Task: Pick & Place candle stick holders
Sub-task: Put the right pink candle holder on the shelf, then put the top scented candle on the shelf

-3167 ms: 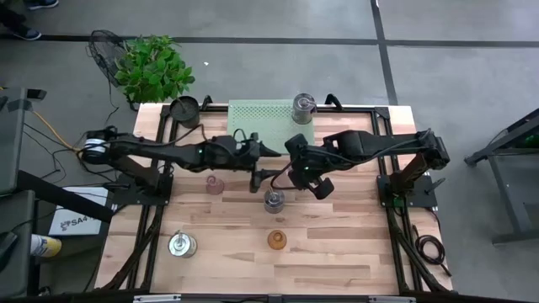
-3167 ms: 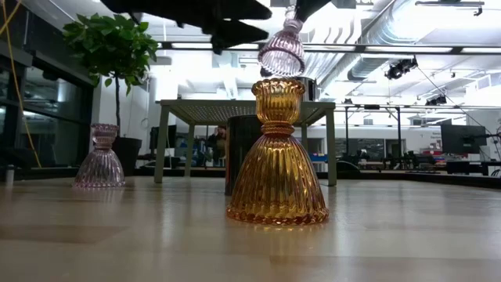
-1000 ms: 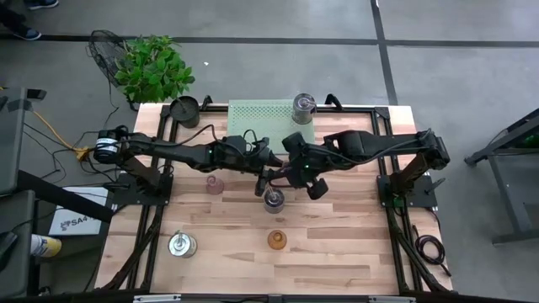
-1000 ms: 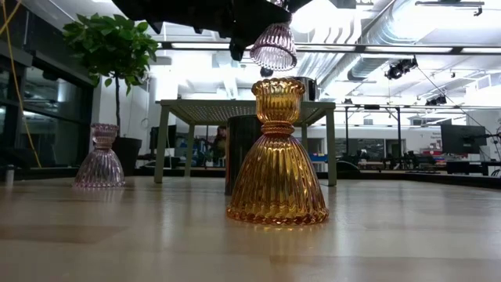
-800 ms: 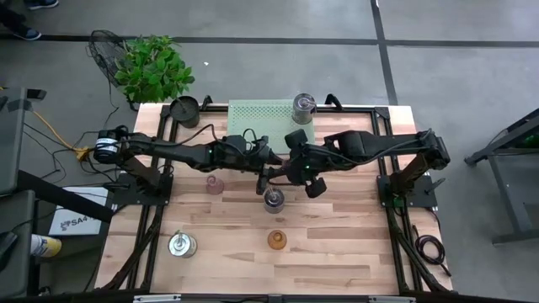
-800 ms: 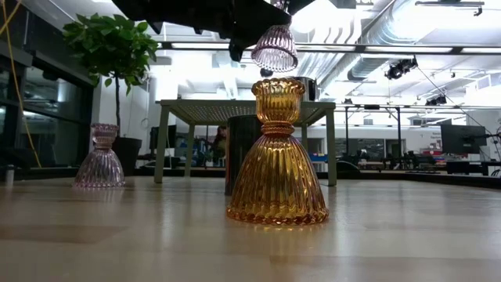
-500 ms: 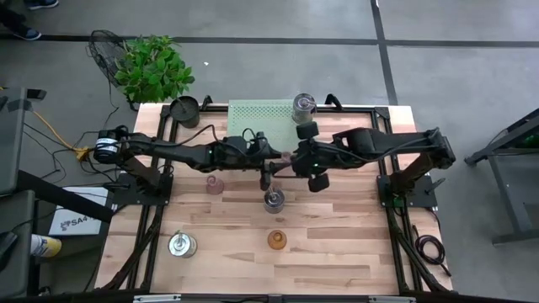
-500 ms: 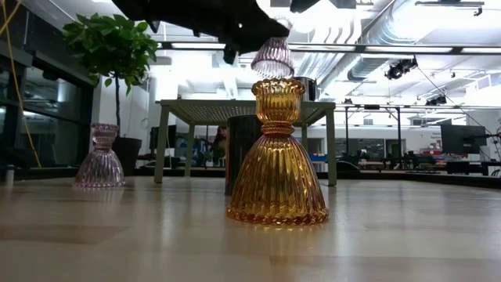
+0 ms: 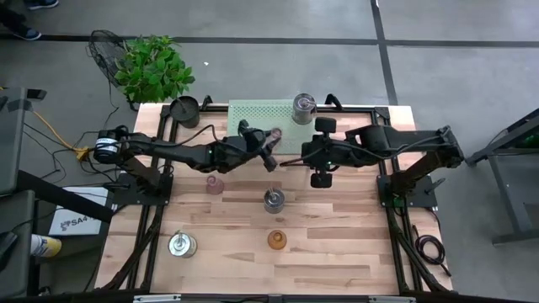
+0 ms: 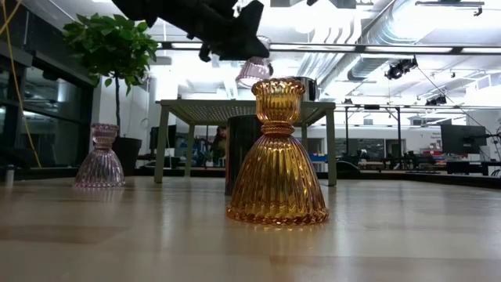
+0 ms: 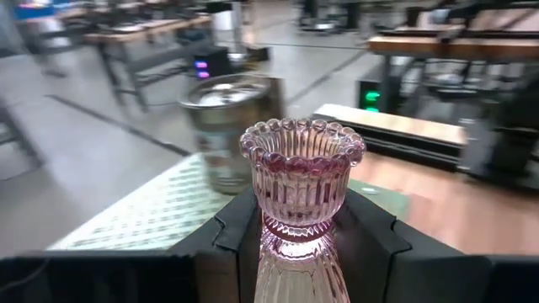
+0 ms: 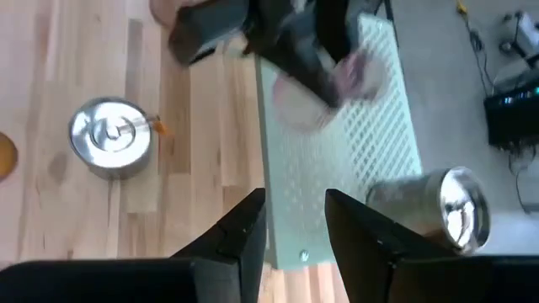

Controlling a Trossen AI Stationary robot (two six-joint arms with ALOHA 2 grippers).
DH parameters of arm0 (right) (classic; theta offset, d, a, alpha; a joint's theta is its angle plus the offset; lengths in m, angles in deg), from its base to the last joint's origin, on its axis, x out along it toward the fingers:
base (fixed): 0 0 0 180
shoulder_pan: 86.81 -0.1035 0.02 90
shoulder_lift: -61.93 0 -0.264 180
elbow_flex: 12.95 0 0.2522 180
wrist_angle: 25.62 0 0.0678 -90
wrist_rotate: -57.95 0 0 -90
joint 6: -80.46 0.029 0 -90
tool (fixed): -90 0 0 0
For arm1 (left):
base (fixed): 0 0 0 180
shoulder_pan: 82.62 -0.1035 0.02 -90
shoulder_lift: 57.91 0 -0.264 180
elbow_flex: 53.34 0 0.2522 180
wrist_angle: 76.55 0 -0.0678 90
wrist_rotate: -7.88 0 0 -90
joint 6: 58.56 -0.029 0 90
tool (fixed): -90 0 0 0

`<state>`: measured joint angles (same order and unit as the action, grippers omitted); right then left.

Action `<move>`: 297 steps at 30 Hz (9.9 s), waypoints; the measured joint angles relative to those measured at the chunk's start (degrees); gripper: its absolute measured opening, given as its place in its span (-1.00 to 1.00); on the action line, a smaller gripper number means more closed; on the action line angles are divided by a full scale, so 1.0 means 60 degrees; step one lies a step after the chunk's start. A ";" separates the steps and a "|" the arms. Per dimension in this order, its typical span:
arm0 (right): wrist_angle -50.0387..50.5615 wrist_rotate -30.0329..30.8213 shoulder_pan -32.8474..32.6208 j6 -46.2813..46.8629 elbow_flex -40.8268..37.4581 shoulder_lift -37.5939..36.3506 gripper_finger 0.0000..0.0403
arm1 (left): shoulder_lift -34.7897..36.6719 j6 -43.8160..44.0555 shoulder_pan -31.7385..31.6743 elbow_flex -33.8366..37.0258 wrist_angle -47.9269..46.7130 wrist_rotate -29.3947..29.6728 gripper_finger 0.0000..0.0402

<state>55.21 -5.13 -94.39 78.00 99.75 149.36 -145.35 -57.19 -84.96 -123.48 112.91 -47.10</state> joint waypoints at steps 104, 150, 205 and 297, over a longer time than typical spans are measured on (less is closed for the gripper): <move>-0.9152 -0.0085 0.0135 0.0834 -0.9410 -0.4158 -0.41 | -0.0390 0.1332 -0.3347 0.1654 0.1875 0.2007 -0.45; -0.9119 -0.0196 0.0133 0.0874 -0.9410 -0.4156 -0.41 | 0.0305 0.2056 -0.3291 0.1694 0.0543 0.1724 0.11; -0.8814 -0.1052 0.0131 0.0569 -0.9410 -0.4156 -0.41 | 0.3129 0.0956 -0.0293 0.1672 -0.5343 -0.4830 0.24; -0.8609 -0.1730 0.0135 0.0426 -0.9410 -0.4156 -0.41 | -0.1734 0.0644 0.2075 0.0284 -0.6096 -0.4585 -0.99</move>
<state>3.56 -15.51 -93.58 80.56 43.29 124.43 -155.75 -53.32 -72.51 -121.77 76.34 -74.61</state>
